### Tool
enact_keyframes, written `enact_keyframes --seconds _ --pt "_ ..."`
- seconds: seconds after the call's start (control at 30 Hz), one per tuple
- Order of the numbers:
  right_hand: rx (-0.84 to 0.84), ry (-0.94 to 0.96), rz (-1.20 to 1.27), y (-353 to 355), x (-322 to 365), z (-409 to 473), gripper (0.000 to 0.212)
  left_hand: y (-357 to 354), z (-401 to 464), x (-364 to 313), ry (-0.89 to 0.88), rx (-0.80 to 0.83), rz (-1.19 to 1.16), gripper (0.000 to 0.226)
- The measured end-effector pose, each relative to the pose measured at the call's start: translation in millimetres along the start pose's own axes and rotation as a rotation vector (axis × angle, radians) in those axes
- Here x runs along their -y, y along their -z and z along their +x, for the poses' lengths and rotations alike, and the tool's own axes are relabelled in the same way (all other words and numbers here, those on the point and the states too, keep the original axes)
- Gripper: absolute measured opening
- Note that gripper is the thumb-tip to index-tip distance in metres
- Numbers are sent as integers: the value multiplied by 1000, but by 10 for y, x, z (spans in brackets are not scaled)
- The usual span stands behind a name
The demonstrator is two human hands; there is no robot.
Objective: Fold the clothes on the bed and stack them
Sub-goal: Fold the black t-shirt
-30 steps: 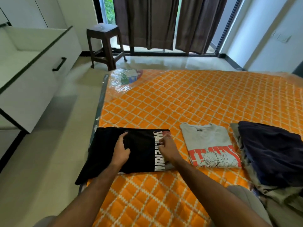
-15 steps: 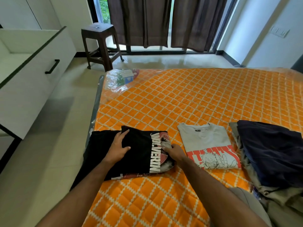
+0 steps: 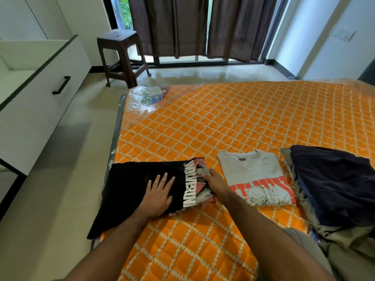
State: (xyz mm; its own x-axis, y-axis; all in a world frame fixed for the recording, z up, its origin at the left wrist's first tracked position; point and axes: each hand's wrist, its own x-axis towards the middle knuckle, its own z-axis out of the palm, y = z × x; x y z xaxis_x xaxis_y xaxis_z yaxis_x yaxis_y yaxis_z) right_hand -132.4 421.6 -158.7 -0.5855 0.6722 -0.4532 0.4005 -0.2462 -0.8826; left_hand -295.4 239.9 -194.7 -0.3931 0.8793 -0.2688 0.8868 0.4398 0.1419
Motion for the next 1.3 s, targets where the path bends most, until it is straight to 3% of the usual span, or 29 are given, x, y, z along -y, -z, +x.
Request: enact_keyframes --seconds 0.1,0.27,0.4,0.47,0.5,0.57,0.63,0.77,0.87,0.93,1.03,1.13,1.2,1.3 --pt "-21 111 27 154 267 -33 18 2 58 -179 77 -9 -229 71" --pt "-92 145 63 681 704 -205 22 -1 113 -878 -16 -45 -464 73" --pt "8 153 6 784 928 -497 19 -66 88 -1288 -4 -131 -341 74" --pt "61 162 -54 680 955 -541 29 -97 141 -1275 -2 -69 -346 68" --pt "94 167 -86 591 962 -546 35 -84 167 -1227 -7 14 -519 62" --pt "146 165 -164 320 955 -530 45 25 125 -1066 38 155 -1097 52" --pt "190 170 -290 -42 929 -512 52 163 -1 -797 217 126 -1506 55" --pt "374 249 -581 -717 670 -533 49 301 -256 -172 404 32 -1923 71" --pt "611 117 -548 -962 352 -561 28 312 -454 41 455 37 -1666 50" --pt "620 87 -508 -911 216 -588 15 233 -503 48 439 30 -1472 45" --pt "426 111 -461 -646 93 -597 15 140 -509 -22 405 -34 -1355 42" --pt "39 177 -466 -293 27 -534 16 151 -542 -55 353 -113 -1418 42" --pt "-179 155 -510 -86 -62 -443 27 151 -640 -32 310 -147 -1445 43" --pt "-134 -38 -459 14 -214 -323 57 170 -785 15 184 -85 -1287 59"
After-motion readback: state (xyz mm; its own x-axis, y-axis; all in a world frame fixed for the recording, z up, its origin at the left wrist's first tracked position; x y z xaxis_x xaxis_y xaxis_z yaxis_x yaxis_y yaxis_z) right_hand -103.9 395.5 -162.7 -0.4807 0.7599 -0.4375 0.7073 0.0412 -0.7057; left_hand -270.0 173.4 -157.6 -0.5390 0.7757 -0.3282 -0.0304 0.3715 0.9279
